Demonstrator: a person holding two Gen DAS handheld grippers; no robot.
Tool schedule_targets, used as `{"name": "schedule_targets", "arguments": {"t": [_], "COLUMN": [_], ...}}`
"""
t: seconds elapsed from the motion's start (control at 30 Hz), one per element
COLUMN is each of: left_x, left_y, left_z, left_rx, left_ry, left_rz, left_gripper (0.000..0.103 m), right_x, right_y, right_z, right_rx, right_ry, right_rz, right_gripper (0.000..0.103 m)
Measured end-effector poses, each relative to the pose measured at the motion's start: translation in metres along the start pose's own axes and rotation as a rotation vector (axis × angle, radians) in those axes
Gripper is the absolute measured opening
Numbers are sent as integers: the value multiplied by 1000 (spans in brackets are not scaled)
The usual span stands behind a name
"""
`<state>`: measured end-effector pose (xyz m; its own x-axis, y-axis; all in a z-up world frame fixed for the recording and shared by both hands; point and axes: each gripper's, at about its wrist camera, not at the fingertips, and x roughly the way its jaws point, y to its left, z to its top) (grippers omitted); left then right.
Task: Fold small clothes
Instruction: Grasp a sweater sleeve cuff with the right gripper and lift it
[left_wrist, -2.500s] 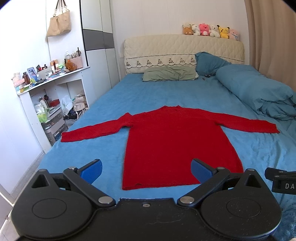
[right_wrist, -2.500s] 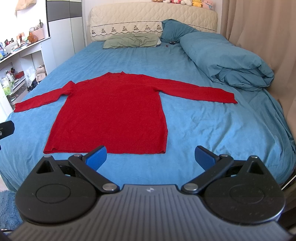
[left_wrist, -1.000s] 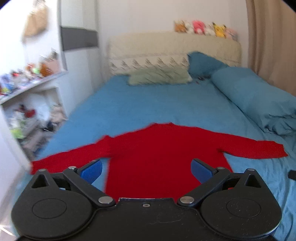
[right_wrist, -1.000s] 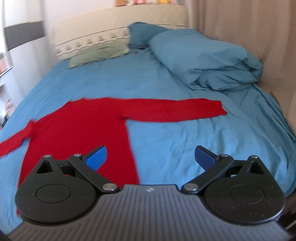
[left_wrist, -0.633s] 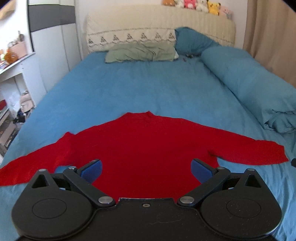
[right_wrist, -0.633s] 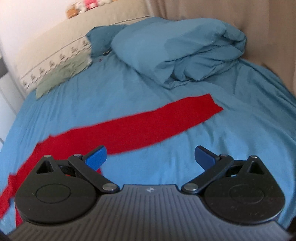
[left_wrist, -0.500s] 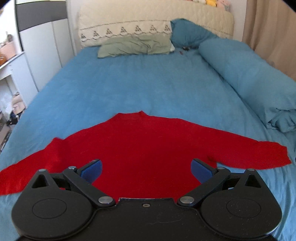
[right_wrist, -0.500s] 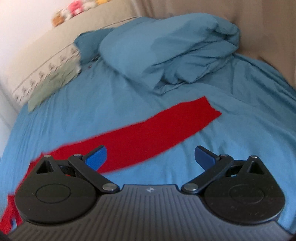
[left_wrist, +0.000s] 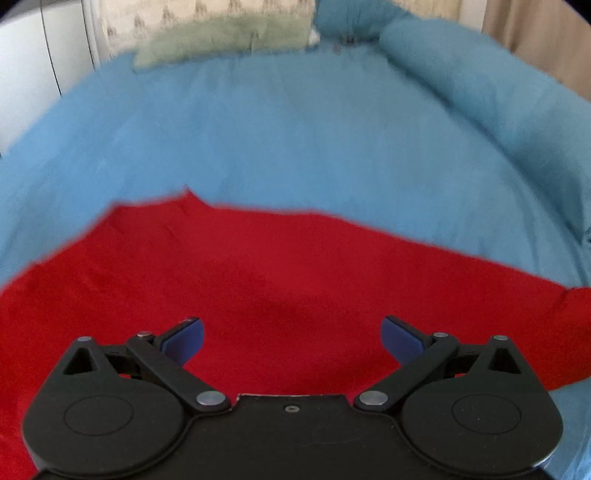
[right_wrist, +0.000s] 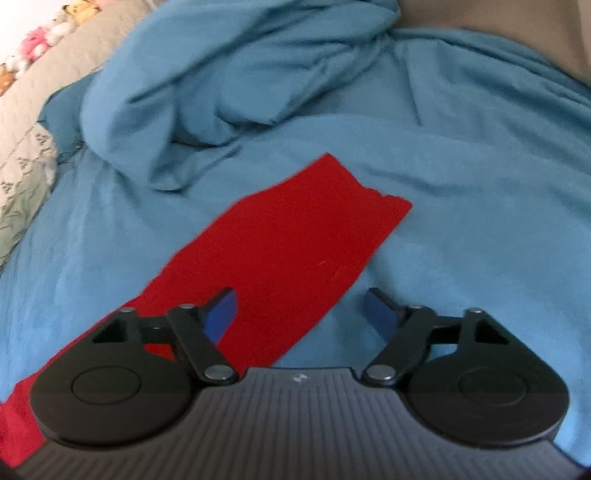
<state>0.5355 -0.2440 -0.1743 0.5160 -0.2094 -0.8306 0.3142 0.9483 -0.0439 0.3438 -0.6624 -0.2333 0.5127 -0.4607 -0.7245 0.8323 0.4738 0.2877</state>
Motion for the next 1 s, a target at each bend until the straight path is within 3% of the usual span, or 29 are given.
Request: {"name": "schedule_targets", "arguments": {"t": [0.13,0.2,0.27,0.37,0.5,0.57,0.63,0.83,1.0], "left_x": [30,42,46,51,52,52,49,-5,-51], "left_y": [5,3,0,-7,-1,2,6,49,125], "left_z": [-1,2,1,4,9,13,21,35,29], "left_rx": [-31,-29,0,22,3,17,23,51,32], "left_ry": [74,90,78,81,121,187,200,71,22], "left_rz": [18,37,67,85,61,27,10,78,138], "left_gripper": [103,103,103,103,103,103,103,103,103], "right_x": [7,8,9,8,-11,-26,-42,-103,-145], "right_y": [7,12,18,31,58,81,108,228,334], "right_z": [6,9,13,19,26,28,27,5,-60], "right_rx": [-68,-110,-145,-182,-245,-291,-342,-488,-575], "right_ry": [-27,-28,-23,-17,-50,-67,-84,-136,-72], "right_rz": [-32,-55,-67,-71,-10,46,111,393,683], "right_gripper": [67,41,28,23,22,22,21,21,21]}}
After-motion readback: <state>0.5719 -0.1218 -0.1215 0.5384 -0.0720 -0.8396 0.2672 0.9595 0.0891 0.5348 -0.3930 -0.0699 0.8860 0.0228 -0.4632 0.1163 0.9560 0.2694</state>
